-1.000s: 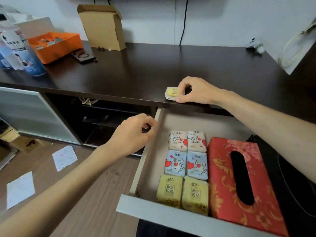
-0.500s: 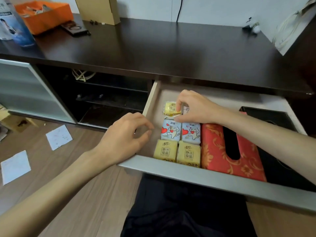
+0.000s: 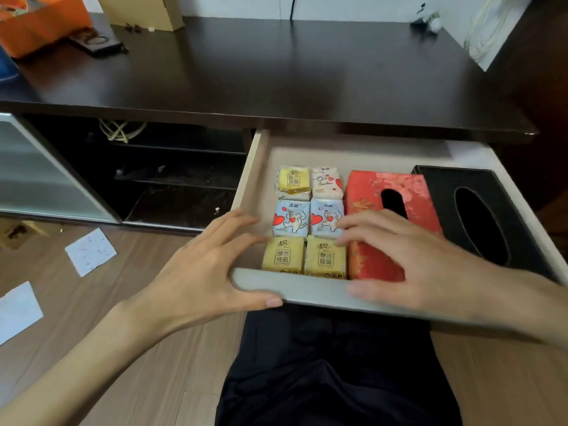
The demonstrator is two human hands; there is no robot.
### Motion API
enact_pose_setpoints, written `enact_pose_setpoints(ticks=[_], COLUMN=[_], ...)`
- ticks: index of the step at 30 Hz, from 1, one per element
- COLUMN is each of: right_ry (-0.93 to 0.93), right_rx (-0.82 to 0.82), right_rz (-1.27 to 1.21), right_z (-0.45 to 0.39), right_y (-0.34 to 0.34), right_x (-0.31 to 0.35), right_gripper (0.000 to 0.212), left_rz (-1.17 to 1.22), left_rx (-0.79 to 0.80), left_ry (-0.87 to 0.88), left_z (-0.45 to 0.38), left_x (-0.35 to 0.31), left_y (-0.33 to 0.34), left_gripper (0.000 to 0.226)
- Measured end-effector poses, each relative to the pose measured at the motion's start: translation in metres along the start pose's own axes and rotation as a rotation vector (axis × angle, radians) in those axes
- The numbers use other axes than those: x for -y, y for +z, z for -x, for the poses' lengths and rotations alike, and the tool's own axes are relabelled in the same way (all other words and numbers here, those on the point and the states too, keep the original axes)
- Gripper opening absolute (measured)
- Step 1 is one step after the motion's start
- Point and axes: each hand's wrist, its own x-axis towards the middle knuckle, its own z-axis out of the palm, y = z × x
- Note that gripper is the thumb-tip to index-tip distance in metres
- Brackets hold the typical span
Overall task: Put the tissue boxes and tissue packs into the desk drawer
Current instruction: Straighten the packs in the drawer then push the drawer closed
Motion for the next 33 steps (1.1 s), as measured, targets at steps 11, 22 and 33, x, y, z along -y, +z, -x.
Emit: enact_pose_setpoints(ticks=[11,22,33], right_ry=[0.032,0.055,0.472], right_rx=[-0.351,-0.448,-0.947], right_rz=[0.499,0.513,0.194], right_z=[0.029,-0.033,-0.002], right_y=[0.050,0.018,0.073], right_x=[-0.017,-0.069,-0.107], right_gripper=[0.088,0.078,0.076], left_rz=[-0.038,-0.004,0.214], left_rx=[-0.125,-0.137,-0.660], left_ry=[0.011,-0.025,-0.233], left_z=[-0.015,-0.097,-0.086], left_x=[0.002,0.029,0.013], left_y=[0.001,0.000,0.051], left_gripper=[0.106,0.095,0.065])
